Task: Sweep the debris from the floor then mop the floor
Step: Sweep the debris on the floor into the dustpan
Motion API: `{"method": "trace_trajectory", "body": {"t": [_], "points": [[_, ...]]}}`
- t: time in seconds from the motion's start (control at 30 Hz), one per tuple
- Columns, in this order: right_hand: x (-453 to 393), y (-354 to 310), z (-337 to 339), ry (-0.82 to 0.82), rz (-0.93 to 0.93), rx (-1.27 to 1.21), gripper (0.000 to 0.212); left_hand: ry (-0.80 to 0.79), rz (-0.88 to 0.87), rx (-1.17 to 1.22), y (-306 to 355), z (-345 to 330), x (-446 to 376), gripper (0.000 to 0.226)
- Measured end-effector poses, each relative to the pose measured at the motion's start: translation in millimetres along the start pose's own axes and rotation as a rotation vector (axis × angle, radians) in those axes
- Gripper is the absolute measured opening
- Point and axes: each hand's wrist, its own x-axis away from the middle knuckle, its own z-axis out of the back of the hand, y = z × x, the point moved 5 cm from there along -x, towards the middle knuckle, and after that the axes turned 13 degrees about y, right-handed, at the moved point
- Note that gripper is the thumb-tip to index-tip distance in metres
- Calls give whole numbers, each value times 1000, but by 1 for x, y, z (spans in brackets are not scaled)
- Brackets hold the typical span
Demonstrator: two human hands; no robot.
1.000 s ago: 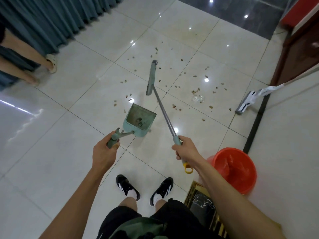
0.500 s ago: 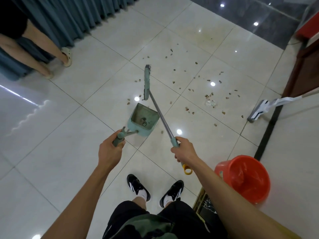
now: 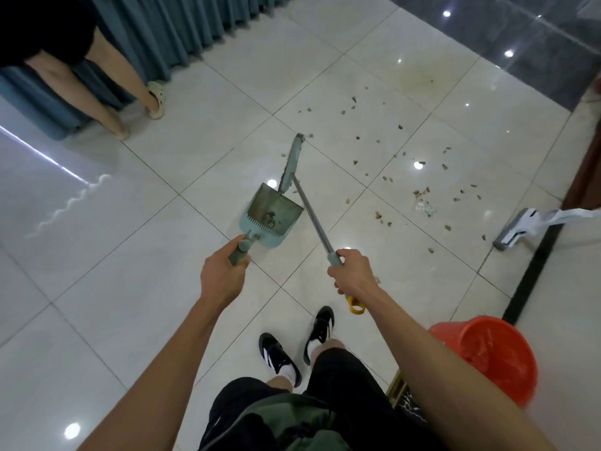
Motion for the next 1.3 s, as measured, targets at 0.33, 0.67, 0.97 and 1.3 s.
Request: {"method": "trace_trajectory", "body": {"t": [0.33, 0.67, 0.97, 1.3], "points": [[-71, -62, -8, -65, 53, 40, 30, 42, 68, -7, 25, -9, -72, 48], [-135, -99, -9, -116, 51, 76, 43, 88, 67, -178, 38, -1, -137, 49], [-184, -128, -46, -95, -66, 76, 52, -4, 54, -313, 17, 17, -215, 49], [-213, -162, -95, -154, -117, 38, 55, -78, 71, -415, 3, 36, -282, 50]]}}
